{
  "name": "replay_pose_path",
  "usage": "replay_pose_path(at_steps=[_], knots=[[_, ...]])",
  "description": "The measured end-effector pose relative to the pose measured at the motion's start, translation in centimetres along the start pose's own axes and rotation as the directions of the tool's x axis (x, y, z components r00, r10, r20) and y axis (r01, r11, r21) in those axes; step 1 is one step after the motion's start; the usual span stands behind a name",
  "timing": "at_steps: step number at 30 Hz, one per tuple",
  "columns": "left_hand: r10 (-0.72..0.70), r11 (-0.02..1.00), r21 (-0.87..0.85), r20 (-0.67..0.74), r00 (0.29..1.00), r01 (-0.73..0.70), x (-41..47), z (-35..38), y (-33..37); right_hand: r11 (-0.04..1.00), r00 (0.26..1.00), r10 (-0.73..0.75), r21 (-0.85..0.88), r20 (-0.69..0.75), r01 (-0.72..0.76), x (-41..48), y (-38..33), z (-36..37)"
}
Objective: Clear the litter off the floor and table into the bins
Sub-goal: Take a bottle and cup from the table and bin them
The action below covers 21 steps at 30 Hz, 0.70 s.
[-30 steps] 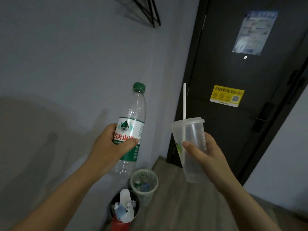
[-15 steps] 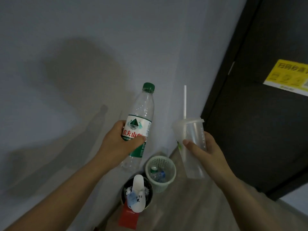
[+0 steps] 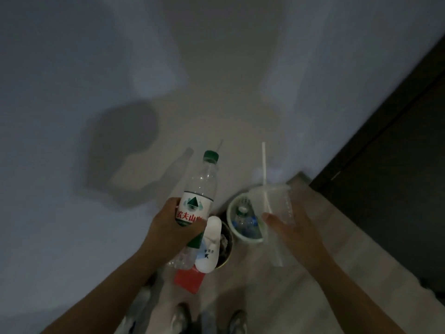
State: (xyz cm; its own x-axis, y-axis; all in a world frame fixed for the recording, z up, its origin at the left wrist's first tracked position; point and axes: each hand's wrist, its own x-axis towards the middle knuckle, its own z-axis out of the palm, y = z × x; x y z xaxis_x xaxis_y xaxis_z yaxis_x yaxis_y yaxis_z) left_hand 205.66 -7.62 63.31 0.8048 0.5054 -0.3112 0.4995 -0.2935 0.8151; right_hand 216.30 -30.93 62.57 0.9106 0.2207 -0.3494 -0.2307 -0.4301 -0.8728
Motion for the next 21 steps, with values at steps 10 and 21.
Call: replay_pose_path(at_steps=[10, 21], knots=[[-0.276, 0.956, 0.118, 0.063, 0.959, 0.267, 8.0, 6.4, -15.4, 0.948, 0.953, 0.266, -0.217, 0.143, -0.232, 8.0, 13.3, 9.8], [-0.398, 0.906, 0.186, 0.076, 0.914, 0.379, 13.5, 12.9, -29.9, 0.859, 0.874, 0.446, -0.368, 0.195, -0.356, 15.2, 27.7, 18.6]])
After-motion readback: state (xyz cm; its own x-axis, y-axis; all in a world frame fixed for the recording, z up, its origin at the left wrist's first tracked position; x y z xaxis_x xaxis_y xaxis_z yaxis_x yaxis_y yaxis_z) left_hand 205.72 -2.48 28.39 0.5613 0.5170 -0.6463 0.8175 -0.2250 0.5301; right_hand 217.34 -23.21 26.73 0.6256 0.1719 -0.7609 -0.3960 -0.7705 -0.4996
